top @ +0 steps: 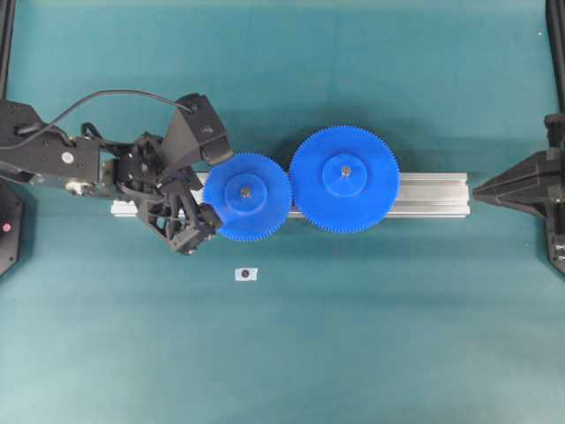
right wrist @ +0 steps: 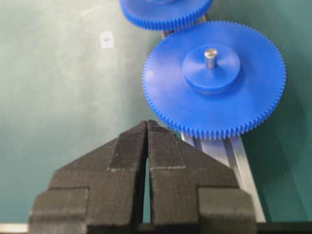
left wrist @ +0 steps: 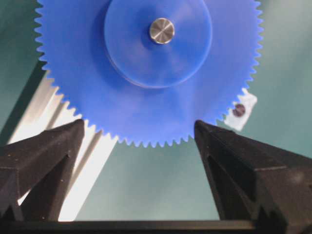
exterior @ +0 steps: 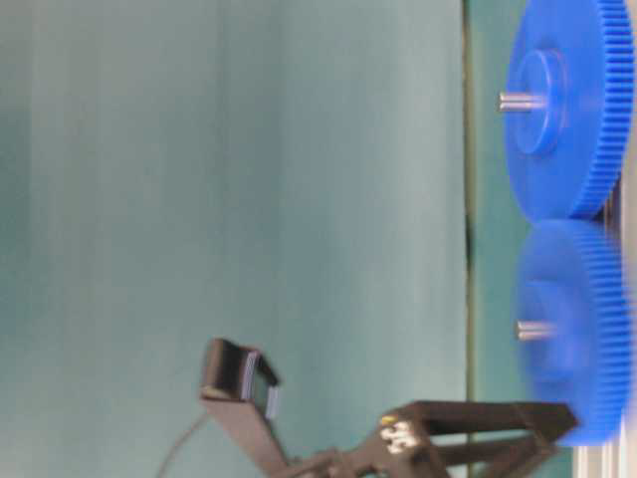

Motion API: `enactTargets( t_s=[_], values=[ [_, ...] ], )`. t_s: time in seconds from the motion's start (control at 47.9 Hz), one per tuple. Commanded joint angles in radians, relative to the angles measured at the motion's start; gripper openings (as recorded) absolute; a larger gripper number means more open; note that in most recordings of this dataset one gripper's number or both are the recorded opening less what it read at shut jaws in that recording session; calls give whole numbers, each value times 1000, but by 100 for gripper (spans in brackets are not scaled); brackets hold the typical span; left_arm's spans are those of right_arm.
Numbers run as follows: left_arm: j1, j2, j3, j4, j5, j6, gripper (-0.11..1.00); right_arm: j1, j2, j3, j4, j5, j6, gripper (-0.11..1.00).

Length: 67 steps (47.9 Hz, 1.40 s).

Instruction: Insert the small gear onto the shaft.

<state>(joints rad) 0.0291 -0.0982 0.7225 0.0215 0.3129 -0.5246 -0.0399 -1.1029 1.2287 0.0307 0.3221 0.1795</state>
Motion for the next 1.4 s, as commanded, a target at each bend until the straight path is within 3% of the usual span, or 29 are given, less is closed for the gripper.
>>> enactTargets(
  t_s=[0.0,0.251,0.459,0.585,0.689,0.961,1.086,1.232,1.378],
  values=[
    [-43,2,-23,0,-25,-20,91,-3,5,-11,0,-8,9,4],
    [-91,0,-71,0,-78,-83,91,-3,2,-11,0,-8,9,4],
    [-91,-67,-89,0,-78,-86,91,-3,-5,-9,3,-8,14,4],
    [-91,-124,-92,0,-94,-84,91,-2,-20,8,11,-9,58,4],
    [-100,-169,-101,0,-147,-84,91,-2,-40,20,5,-18,100,4],
    [-135,-187,-94,0,-354,-74,91,-11,-64,17,-11,-18,103,4],
    [-135,-167,-101,0,-396,-40,91,-15,-64,18,-11,-20,103,4],
    [-135,-170,-98,0,-403,52,91,-18,-66,15,-11,-40,103,4],
    [-133,-242,-61,0,-403,123,91,-21,-77,-2,-12,-84,101,4]
  ],
)
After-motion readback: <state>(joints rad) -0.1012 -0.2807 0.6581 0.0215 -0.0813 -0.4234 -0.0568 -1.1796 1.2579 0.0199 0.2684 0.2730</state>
